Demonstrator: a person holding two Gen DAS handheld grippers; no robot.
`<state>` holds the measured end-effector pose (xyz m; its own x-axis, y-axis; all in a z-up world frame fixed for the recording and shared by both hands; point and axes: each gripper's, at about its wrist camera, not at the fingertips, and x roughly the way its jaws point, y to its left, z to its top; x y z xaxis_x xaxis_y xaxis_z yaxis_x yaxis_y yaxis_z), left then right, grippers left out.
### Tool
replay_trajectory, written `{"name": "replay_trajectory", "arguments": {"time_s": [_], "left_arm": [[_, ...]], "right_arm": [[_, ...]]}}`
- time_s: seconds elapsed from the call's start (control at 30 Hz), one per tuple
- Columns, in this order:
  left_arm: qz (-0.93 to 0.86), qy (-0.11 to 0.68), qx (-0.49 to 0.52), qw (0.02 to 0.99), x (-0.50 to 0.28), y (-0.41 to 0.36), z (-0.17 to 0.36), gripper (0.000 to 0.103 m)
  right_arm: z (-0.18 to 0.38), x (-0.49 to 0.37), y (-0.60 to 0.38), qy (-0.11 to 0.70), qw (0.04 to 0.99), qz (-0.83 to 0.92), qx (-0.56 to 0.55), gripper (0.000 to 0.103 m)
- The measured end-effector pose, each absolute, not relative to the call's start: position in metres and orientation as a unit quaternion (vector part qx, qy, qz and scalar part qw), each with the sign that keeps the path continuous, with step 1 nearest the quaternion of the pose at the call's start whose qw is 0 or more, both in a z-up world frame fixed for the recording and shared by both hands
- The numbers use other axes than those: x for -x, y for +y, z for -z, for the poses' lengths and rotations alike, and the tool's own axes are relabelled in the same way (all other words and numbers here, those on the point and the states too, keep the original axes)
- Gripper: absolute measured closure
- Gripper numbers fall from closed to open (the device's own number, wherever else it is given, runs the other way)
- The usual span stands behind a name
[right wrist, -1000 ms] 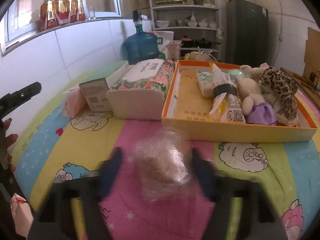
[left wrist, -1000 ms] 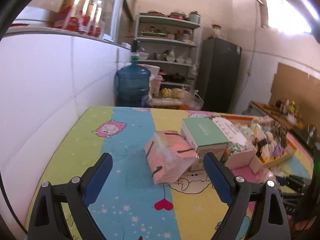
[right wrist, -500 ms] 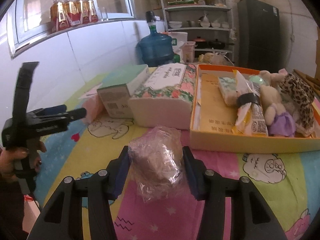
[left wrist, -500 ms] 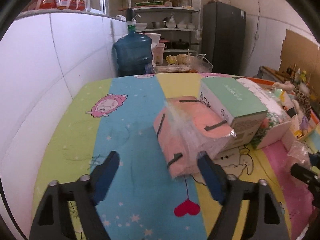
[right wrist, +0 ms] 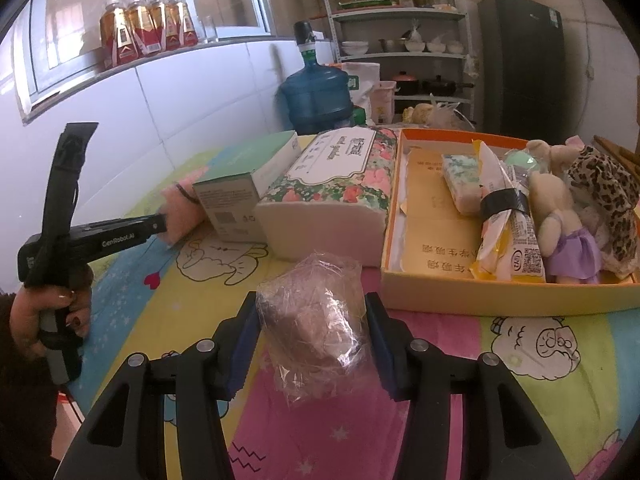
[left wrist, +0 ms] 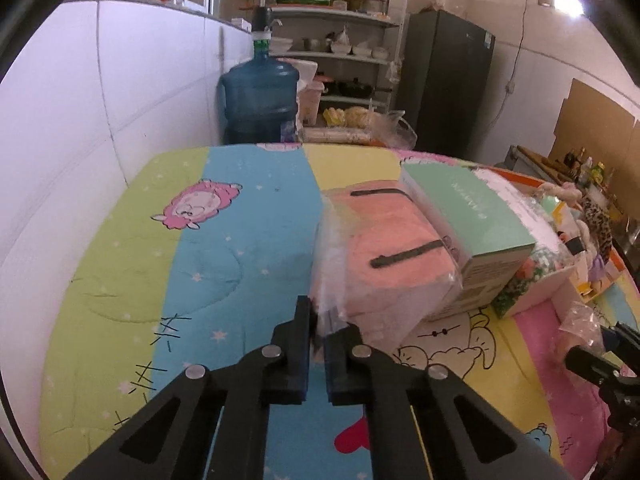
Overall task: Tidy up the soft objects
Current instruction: 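Grasp the clear plastic bag with the right tool while the left tool grasps the pink tissue pack, then lift and carry the plastic bag and pink pack over the orange-rimmed box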
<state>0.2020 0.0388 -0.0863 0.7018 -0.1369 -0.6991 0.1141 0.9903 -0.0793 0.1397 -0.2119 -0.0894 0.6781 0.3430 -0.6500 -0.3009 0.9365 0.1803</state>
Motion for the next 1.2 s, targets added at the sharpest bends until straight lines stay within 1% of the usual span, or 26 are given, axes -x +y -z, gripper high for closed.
{"name": "replay_trajectory", "arguments": {"time_s": [0.17,0.53,0.9,1.2], "left_arm": [[0.055,0.361,0.021,0.931,-0.186,0.041,0.077,0.098],[0.047,0.307,0.035,0.950,-0.139,0.038,0.039,0.098],[0.066,0.279,0.035,0.957,-0.116,0.002,0.020,0.098],[0.102,0.259,0.034,0.960,-0.119,-0.054,0.007,0.098]], "right_arm": [[0.085,-0.135,-0.212,0.353,0.918,-0.180,-0.028,0.050],[0.062,-0.117,-0.209,0.325,0.927,-0.188,-0.020,0.050],[0.039,-0.103,-0.224,0.296,0.939,-0.176,-0.011,0.050],[0.018,-0.099,-0.268,0.268,0.953,-0.138,-0.014,0.050]]}}
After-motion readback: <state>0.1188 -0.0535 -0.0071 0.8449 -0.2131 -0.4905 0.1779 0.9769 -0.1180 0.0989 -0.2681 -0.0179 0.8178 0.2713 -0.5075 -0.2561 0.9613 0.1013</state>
